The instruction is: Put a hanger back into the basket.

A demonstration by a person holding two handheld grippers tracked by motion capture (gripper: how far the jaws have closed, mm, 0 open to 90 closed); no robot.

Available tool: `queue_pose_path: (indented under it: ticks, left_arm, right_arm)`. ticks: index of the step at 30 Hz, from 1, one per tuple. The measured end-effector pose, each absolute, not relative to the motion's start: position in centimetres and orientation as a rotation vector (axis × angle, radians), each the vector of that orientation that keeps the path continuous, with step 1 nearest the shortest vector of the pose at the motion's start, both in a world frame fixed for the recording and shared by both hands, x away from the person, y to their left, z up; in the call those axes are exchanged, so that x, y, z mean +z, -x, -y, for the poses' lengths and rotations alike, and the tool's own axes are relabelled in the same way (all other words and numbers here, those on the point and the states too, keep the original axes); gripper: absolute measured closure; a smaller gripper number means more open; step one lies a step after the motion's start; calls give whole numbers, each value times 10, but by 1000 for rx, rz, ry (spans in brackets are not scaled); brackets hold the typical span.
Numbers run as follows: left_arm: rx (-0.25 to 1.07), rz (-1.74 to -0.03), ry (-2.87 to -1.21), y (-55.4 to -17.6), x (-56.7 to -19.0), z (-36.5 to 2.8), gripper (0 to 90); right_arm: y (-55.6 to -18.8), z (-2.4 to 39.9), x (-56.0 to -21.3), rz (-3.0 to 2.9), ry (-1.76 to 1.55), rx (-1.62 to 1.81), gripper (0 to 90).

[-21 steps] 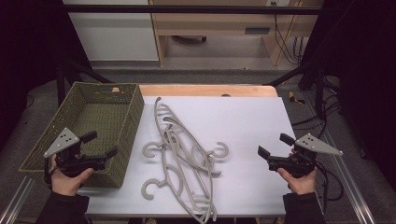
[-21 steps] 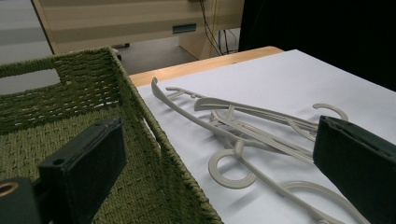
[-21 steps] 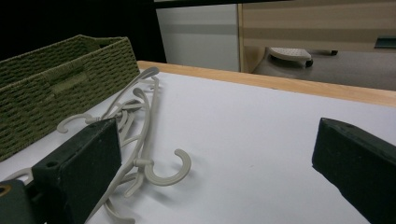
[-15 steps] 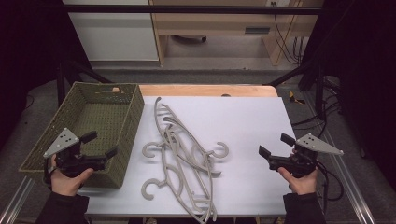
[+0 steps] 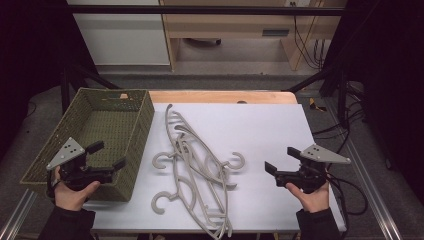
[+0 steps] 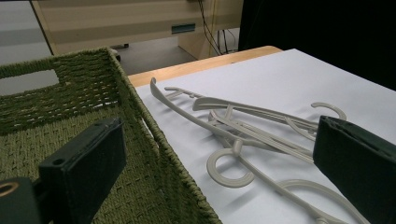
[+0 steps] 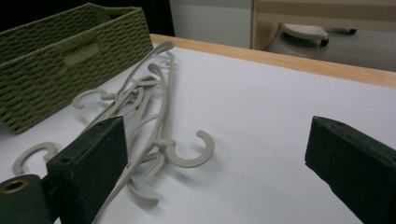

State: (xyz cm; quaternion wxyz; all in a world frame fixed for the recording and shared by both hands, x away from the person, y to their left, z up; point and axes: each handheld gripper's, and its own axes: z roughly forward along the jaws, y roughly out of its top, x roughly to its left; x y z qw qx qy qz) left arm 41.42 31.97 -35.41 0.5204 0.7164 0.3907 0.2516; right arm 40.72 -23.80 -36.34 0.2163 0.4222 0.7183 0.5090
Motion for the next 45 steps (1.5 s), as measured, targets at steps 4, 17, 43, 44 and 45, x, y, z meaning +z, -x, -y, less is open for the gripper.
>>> queue_pose_path:
  ticks: [4, 17, 43, 44, 45]
  left_arm:
    - [600, -937, -1722, -415, -355, -319, 23]
    - [602, -928, -1728, -414, -354, -319, 23]
    - [596, -922, -1743, -415, -355, -316, 24]
    - [596, -922, -1743, -415, -355, -316, 24]
    - [596, -922, -1746, -415, -356, -315, 24]
  right_arm:
    - [-405, 222, -364, -2047, -1158, 1372, 78]
    - [-401, 174, -378, -2230, -1111, 1295, 152]
    - [-407, 116, -442, -2488, -1228, 1117, 454]
    - [-407, 116, -442, -2488, -1228, 1117, 454]
    - [-408, 115, -444, -2503, -1229, 1123, 480]
